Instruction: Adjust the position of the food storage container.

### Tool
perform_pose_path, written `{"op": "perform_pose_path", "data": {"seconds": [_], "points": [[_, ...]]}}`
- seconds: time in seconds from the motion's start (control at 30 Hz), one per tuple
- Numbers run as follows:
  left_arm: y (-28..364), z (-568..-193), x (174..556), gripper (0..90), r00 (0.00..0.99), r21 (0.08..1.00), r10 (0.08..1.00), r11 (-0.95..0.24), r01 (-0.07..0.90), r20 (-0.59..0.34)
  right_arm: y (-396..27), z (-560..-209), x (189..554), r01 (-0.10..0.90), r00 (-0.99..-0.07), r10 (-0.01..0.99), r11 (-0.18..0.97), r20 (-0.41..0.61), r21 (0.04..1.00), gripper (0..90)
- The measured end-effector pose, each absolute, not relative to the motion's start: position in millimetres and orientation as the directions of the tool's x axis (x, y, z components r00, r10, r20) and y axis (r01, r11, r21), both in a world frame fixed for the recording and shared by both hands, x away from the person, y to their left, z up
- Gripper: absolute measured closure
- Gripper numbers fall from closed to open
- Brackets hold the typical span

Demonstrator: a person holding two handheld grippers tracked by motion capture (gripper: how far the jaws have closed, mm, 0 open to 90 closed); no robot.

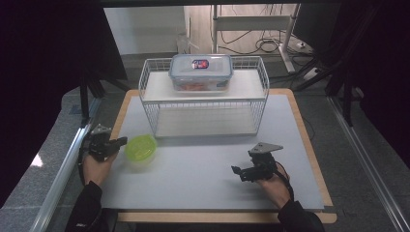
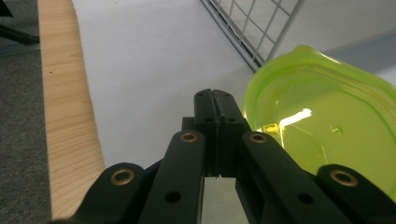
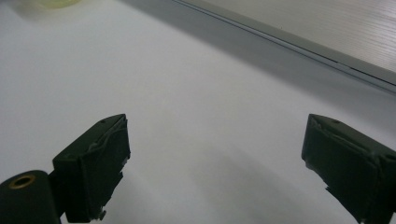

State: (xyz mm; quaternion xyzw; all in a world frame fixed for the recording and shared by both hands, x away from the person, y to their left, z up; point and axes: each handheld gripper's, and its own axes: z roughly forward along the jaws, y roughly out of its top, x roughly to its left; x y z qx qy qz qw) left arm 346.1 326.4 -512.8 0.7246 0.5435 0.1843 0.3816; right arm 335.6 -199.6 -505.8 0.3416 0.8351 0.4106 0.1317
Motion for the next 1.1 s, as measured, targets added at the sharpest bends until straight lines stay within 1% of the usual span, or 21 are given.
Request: {"op": "perform_pose_path", "data": {"seconds": [0.1, 0.3, 0.6, 1.1], "points": [[323, -513, 345, 89.9, 0.342, 0.749, 0.929, -0.125, 0.65, -0.142, -200, -506, 336, 0.462, -0.731, 0.679, 0.43, 0.059, 0.776, 7.8], [318, -514, 343, 89.9, 0.343, 0.749, 0.926, -0.113, 0.652, -0.159, -199, -506, 336, 0.464, -0.731, 0.68, 0.434, 0.058, 0.772, 8.0], [290, -511, 344, 89.9, 0.396, 0.746, 0.904, -0.151, 0.649, -0.162, -199, -506, 336, 0.464, -0.732, 0.68, 0.44, 0.052, 0.769, 8.1], [244, -510, 345, 89.9, 0.499, 0.744, 0.842, -0.197, 0.638, -0.205, -199, -507, 336, 0.466, -0.731, 0.681, 0.444, 0.05, 0.765, 8.1]]}}
